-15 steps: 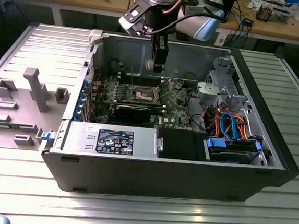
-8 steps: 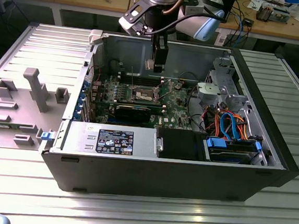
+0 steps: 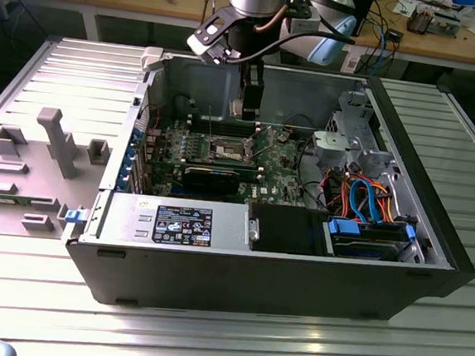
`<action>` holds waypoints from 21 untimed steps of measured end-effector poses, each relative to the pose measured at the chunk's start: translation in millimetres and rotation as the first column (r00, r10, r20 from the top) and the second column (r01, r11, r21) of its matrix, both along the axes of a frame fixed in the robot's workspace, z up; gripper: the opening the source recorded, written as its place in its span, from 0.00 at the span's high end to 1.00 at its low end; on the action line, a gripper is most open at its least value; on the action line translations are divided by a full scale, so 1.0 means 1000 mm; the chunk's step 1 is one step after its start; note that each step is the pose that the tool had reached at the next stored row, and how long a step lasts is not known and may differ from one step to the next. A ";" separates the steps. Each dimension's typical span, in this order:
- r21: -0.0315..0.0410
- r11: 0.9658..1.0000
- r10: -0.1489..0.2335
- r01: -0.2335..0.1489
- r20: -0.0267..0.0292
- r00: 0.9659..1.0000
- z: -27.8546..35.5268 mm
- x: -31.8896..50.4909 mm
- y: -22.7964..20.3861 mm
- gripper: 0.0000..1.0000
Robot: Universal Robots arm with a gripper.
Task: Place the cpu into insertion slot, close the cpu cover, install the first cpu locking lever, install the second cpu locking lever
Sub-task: 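Place the cpu into insertion slot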
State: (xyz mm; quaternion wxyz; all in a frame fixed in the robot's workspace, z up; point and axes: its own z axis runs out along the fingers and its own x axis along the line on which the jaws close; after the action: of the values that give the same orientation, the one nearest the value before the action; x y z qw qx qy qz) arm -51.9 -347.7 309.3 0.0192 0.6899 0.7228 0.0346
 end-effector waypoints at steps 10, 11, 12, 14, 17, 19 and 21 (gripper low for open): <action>0.000 1.000 0.000 0.000 0.000 1.000 -0.0021 -0.0001 0.0000 0.46; 0.000 1.000 0.000 0.000 0.000 1.000 -0.0031 -0.0001 0.0000 0.46; 0.000 1.000 0.000 0.000 0.000 1.000 -0.0037 -0.0001 0.0000 0.46; 0.000 1.000 0.000 0.000 0.000 1.000 -0.0047 -0.0001 0.0000 0.46; 0.000 1.000 0.000 0.000 0.000 1.000 -0.0070 -0.0001 0.0000 0.46; 0.000 1.000 0.000 0.000 0.000 1.000 -0.0101 -0.0001 0.0000 0.46; 0.000 1.000 0.000 0.000 0.000 1.000 -0.0115 -0.0001 0.0000 0.46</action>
State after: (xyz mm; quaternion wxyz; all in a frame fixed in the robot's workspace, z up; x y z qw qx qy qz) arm -52.0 -347.7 297.9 0.0191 0.6899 0.7228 0.0347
